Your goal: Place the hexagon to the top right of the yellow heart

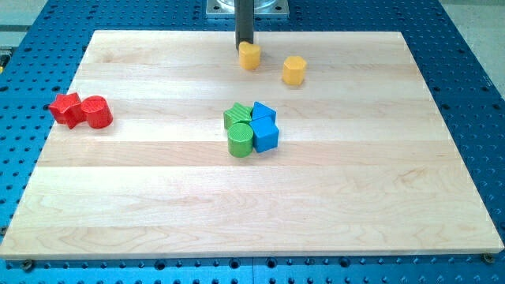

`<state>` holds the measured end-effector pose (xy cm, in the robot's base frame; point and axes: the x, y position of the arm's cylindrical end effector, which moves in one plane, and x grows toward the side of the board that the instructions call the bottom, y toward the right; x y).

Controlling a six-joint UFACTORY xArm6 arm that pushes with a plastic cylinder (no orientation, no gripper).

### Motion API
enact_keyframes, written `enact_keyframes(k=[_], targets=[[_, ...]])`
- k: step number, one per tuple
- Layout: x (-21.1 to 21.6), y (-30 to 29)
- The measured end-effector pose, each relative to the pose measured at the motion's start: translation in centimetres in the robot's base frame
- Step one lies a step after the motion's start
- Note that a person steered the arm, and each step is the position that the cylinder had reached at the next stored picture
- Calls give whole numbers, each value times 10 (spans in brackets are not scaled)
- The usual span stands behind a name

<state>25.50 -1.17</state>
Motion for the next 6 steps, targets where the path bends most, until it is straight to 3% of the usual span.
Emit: enact_keyframes(k=[1,2,4,5,6], targets=[[32,0],[24,12],[-37,105],[-22,144],[36,152]])
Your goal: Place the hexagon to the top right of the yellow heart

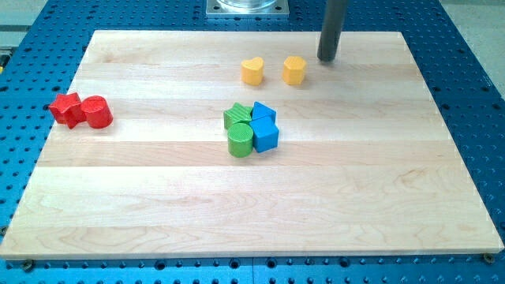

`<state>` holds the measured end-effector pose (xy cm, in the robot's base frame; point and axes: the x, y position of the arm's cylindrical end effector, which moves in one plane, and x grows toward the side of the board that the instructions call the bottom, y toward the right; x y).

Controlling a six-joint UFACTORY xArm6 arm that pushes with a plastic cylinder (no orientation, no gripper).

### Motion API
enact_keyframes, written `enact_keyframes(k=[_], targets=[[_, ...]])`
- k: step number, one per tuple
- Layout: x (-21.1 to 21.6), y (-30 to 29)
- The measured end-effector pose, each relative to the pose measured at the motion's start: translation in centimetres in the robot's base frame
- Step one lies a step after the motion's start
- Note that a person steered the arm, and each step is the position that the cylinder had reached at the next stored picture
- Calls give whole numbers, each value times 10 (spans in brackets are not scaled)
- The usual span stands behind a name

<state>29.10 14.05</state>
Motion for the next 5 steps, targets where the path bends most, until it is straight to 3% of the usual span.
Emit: enact_keyframes(k=[1,3,5], targets=[[43,-24],[19,-62],[1,-40]])
